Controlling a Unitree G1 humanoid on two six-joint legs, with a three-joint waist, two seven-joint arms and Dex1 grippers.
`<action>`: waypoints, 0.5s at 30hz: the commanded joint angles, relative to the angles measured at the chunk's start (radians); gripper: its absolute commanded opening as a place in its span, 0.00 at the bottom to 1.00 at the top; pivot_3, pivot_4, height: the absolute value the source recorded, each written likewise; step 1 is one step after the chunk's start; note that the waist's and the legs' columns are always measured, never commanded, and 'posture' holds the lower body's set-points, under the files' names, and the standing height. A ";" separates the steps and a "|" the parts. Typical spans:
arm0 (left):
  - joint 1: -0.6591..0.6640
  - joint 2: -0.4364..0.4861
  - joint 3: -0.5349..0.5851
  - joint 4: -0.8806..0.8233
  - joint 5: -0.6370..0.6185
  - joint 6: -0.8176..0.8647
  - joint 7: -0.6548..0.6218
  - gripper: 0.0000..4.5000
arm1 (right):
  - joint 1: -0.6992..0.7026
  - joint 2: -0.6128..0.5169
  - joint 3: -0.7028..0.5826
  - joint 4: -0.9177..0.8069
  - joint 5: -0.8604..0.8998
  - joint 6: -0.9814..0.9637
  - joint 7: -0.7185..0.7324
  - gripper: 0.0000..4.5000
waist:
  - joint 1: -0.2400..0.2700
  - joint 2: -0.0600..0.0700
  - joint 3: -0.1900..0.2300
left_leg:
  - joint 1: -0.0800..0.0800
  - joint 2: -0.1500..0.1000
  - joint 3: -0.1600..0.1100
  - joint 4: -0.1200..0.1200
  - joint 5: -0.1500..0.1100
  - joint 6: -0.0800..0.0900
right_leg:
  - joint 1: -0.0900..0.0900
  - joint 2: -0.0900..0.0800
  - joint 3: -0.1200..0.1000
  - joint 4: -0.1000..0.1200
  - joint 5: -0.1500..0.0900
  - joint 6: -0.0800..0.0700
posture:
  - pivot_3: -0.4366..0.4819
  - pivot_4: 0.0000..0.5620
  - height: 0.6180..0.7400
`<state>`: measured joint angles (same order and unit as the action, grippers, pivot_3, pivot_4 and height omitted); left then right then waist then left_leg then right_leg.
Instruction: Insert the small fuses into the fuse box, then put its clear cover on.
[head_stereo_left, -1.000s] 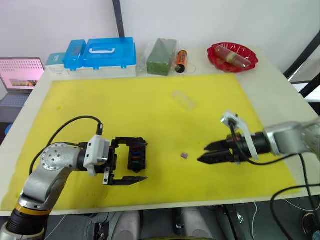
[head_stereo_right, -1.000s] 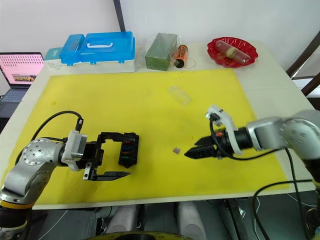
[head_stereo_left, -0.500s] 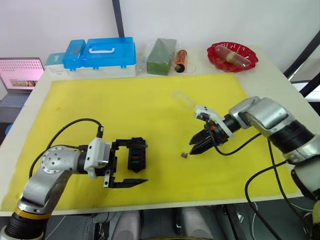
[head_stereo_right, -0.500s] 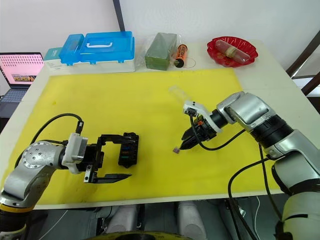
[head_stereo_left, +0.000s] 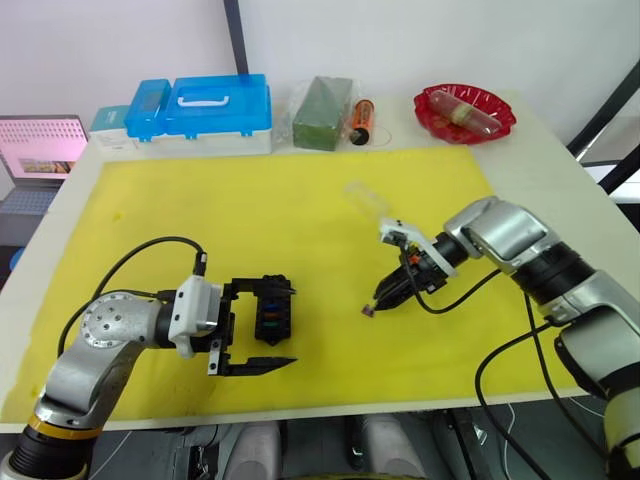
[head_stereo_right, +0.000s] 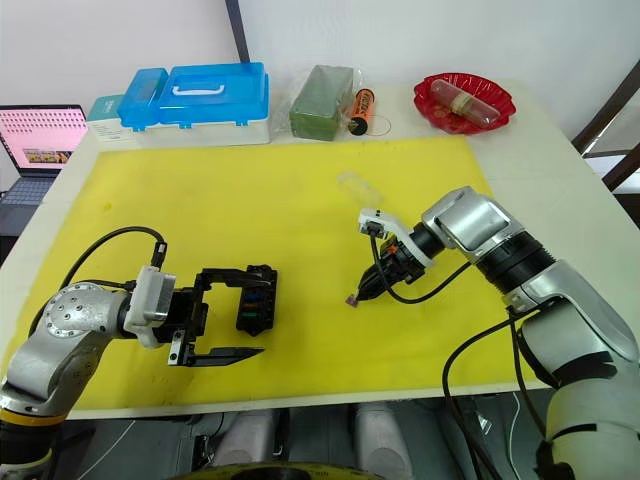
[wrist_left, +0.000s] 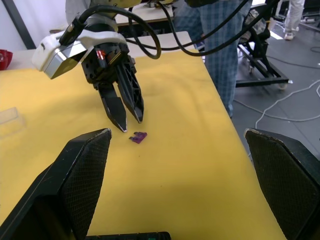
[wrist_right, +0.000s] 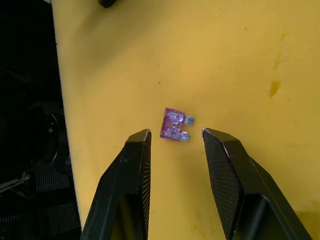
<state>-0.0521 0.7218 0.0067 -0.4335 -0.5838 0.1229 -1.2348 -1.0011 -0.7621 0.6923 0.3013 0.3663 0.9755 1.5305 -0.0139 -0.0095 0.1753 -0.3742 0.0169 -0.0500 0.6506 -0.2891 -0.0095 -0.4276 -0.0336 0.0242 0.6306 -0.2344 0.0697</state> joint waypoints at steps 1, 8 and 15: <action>-0.004 0.006 0.011 -0.030 -0.005 -0.002 0.007 1.00 | -0.022 0.018 -0.030 0.019 -0.026 -0.007 0.018 0.37 | 0.000 0.000 0.000 | 0.000 0.000 0.000 0.000 0.000 0.000 | 0.000 0.000 0.000 0.000 0.000 0.000 | 0.48 0.27 1.00; -0.011 0.006 0.010 -0.028 -0.004 0.002 0.007 1.00 | -0.014 0.062 -0.024 0.059 -0.068 -0.022 0.031 0.37 | 0.000 0.000 0.000 | 0.000 0.000 0.000 0.000 0.000 0.000 | 0.000 0.000 0.000 0.000 0.000 0.000 | 0.48 0.27 1.00; -0.011 0.006 0.008 -0.032 -0.005 0.006 0.010 1.00 | 0.002 0.084 -0.009 0.061 -0.097 -0.031 0.066 0.37 | -0.003 0.000 0.000 | 0.000 0.000 0.000 0.000 0.000 0.000 | 0.000 0.000 0.000 0.001 0.000 0.000 | 0.48 0.27 1.00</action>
<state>-0.0536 0.7218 0.0066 -0.4350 -0.5838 0.1283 -1.2312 -1.0008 -0.6864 0.6883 0.3793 0.2757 0.9474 1.5763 -0.0167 -0.0092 0.1753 -0.3739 0.0169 -0.0503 0.6504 -0.2891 -0.0095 -0.4276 -0.0333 0.0241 0.6311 -0.2343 0.0697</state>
